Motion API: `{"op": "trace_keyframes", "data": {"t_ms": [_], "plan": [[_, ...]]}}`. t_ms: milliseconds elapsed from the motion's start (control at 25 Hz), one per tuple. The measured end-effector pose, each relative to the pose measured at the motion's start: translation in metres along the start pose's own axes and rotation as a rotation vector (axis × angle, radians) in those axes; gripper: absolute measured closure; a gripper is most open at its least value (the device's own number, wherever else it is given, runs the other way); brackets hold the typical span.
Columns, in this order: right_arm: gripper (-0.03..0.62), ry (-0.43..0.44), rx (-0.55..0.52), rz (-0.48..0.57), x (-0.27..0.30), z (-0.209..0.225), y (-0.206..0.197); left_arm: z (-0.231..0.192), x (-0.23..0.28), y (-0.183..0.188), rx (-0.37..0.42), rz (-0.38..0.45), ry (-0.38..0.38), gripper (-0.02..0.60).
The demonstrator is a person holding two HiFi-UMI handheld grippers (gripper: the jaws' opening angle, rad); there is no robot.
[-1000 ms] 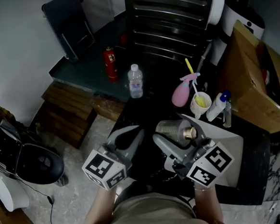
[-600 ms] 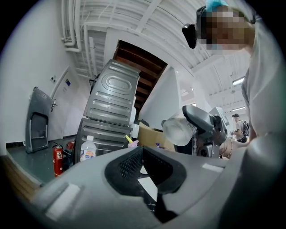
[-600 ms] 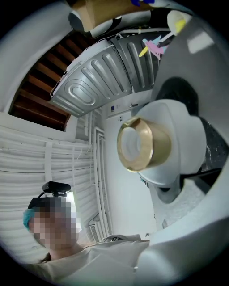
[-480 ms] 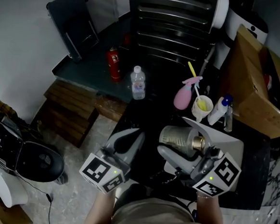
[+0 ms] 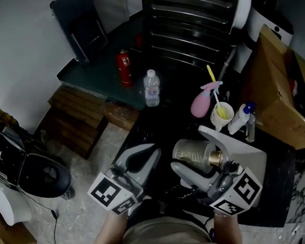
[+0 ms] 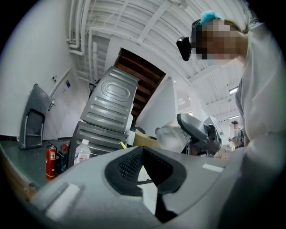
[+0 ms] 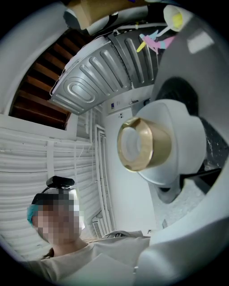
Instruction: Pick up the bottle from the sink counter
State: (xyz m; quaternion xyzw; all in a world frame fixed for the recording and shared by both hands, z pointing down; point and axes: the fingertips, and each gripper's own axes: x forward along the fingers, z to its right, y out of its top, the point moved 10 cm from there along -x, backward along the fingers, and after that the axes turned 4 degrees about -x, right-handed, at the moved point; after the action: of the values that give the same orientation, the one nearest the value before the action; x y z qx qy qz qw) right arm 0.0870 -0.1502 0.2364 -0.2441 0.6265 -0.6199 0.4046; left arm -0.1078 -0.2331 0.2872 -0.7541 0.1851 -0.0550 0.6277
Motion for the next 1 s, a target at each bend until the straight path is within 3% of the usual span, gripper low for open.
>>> {"op": "trace_keyframes", "data": {"t_ms": [1000], "plan": [[0.253, 0.001, 0.044, -0.038, 0.015, 0.004, -0.012, -0.016, -0.012, 0.003, -0.009, -0.001, 0.079, 0.577]]}}
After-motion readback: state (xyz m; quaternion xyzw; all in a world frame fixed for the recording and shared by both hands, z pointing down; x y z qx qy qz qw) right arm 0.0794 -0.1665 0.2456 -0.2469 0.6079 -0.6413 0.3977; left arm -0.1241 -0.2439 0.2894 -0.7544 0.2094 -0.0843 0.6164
